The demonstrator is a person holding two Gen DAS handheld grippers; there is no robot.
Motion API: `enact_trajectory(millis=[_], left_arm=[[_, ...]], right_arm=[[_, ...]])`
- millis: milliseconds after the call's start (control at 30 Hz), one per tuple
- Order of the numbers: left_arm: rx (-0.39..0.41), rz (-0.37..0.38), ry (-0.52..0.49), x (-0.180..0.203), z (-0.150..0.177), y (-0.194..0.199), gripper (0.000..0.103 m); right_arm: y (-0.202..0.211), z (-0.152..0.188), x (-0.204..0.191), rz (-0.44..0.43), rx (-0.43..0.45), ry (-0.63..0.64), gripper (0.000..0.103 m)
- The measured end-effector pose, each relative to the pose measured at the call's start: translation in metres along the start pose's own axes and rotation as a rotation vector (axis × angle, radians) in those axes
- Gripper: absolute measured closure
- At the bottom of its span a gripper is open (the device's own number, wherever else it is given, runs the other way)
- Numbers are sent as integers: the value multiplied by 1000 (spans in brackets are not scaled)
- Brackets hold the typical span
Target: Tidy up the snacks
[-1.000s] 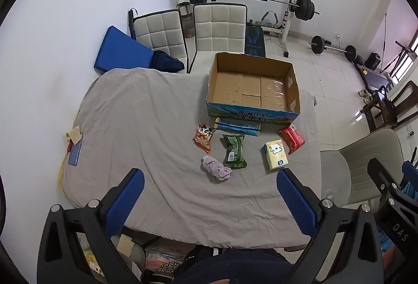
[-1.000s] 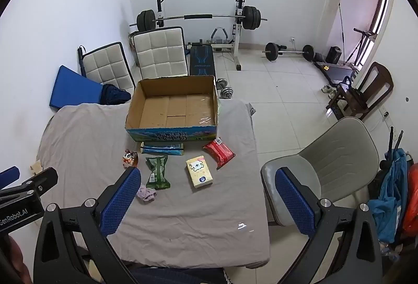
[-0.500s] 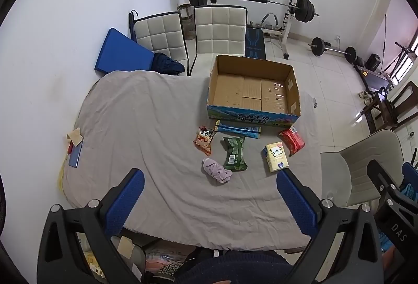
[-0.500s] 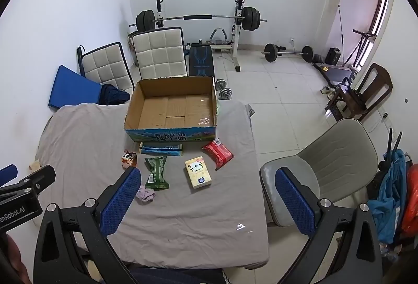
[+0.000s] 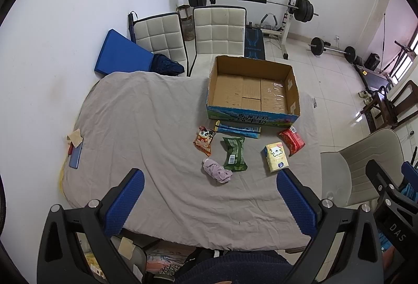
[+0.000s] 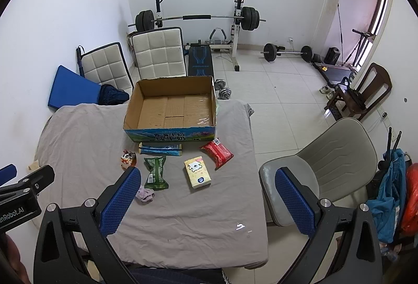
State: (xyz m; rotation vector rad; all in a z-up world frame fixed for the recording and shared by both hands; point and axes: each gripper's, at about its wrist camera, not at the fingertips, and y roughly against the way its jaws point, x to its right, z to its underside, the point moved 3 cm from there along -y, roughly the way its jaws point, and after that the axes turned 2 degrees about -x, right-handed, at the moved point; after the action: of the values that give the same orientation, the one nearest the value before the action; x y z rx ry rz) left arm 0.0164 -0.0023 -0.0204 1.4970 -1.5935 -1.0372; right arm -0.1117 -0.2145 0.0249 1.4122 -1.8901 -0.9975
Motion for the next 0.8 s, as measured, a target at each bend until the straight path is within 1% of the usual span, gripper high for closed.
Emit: enact_trajectory(millis=[800], left_arm=[[7,3,-12,2,0,4,0]], right_arm=[[10,2,-2,10,14,-8,0]])
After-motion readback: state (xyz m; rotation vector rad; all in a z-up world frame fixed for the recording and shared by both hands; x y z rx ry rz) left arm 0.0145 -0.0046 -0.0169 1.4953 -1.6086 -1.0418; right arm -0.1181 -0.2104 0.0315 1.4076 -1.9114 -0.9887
